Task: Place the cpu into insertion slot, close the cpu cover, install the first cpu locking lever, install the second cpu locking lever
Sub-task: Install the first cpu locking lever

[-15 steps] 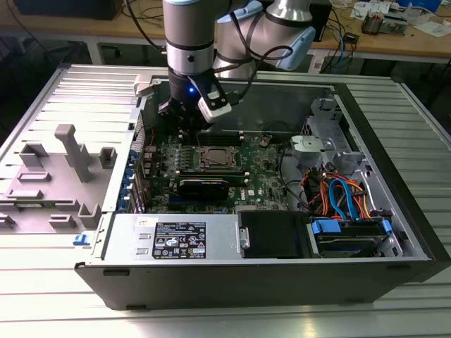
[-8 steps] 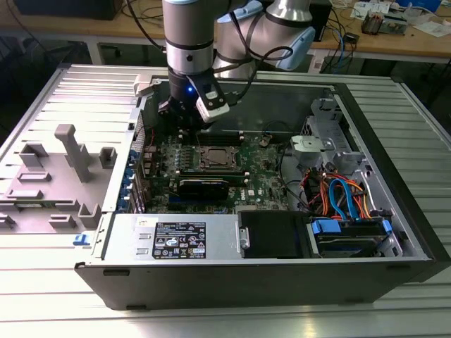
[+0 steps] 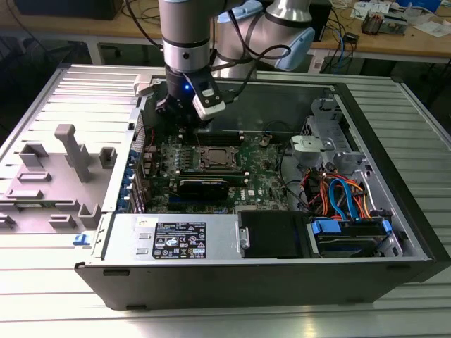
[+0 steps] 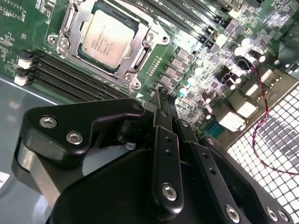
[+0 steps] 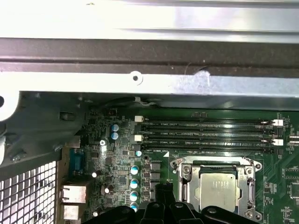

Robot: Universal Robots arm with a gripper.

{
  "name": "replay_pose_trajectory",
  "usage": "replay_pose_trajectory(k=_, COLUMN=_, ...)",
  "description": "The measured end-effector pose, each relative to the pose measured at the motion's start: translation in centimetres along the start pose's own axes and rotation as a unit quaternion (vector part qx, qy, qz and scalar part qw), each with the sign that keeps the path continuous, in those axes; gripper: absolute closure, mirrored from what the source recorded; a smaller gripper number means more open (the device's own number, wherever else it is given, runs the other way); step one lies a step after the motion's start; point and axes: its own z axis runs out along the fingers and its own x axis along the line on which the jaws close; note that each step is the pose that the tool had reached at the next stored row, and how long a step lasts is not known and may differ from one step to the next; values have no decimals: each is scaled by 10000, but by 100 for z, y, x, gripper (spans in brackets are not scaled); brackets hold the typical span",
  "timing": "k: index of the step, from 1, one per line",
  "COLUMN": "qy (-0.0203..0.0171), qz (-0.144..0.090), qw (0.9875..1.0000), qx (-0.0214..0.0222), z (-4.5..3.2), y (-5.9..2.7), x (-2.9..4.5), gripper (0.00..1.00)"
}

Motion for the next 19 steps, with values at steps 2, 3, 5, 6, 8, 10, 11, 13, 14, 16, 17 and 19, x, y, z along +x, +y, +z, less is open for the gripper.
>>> replay_pose_trajectory(k=2, qy=1, qz=0, qw=10000, qx=1, z=-14, y=17, x=3, gripper=89)
replay_pose_trajectory(k=3, qy=1, qz=0, qw=10000, qx=1, z=-22, y=24, x=5, gripper=89)
replay_pose_trajectory(k=5, qy=1, qz=0, qw=10000, qx=1, z=-39, y=38, x=8, gripper=89)
replay_pose_trajectory(k=6, qy=0, qz=0, qw=10000, qx=0, z=-46, y=43, x=9, gripper=89)
replay_pose_trajectory(k=8, qy=0, qz=0, qw=10000, qx=0, z=-63, y=67, x=8, gripper=89)
replay_pose_trajectory(k=10, qy=1, qz=0, qw=10000, qx=1, z=-77, y=82, x=9, gripper=89)
replay_pose_trajectory(k=11, qy=0, qz=0, qw=10000, qx=0, z=-83, y=89, x=8, gripper=89)
replay_pose_trajectory(k=13, qy=0, qz=0, qw=10000, qx=0, z=-93, y=105, x=8, gripper=89)
replay_pose_trajectory(k=14, qy=0, qz=0, qw=10000, qx=0, z=-98, y=111, x=8, gripper=89)
replay_pose_trajectory(k=16, qy=0, qz=0, qw=10000, qx=0, z=-102, y=123, x=7, gripper=89)
replay_pose_trajectory(k=17, qy=0, qz=0, qw=10000, qx=0, z=-102, y=132, x=7, gripper=89)
replay_pose_trajectory(k=19, qy=0, qz=0, qw=10000, qx=0, z=-102, y=144, x=7, gripper=89)
